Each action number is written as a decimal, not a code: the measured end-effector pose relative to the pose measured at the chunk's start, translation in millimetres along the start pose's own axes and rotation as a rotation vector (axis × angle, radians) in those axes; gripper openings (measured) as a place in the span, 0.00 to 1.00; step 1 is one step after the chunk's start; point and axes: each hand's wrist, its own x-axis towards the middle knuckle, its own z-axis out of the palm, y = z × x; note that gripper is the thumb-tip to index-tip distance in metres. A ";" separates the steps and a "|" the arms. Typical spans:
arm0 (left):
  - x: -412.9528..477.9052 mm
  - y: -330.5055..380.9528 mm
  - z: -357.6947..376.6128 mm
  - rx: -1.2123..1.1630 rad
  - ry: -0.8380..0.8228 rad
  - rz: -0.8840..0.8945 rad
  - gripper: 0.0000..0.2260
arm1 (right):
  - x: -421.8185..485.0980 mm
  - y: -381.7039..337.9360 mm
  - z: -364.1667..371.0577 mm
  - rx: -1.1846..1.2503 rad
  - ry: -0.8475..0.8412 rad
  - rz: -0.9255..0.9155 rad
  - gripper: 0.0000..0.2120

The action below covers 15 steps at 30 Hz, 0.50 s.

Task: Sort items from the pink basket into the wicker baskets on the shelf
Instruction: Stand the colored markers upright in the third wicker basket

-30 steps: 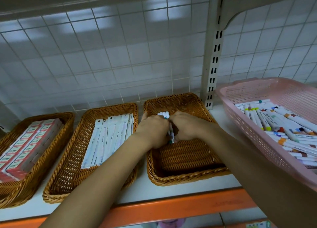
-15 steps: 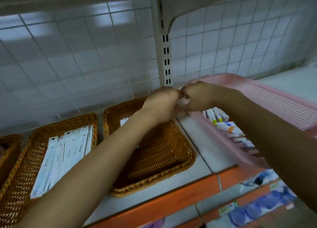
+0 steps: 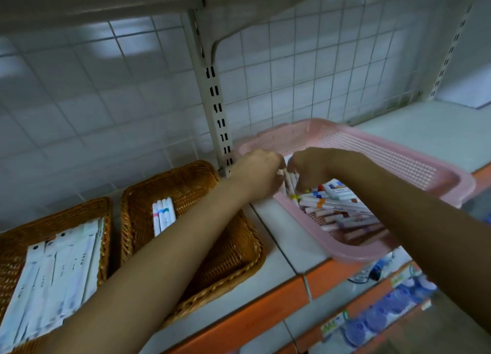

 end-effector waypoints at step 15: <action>32.1 21.4 17.9 -0.028 -0.321 0.091 0.24 | -4.0 15.3 27.5 -0.172 -0.274 0.151 0.22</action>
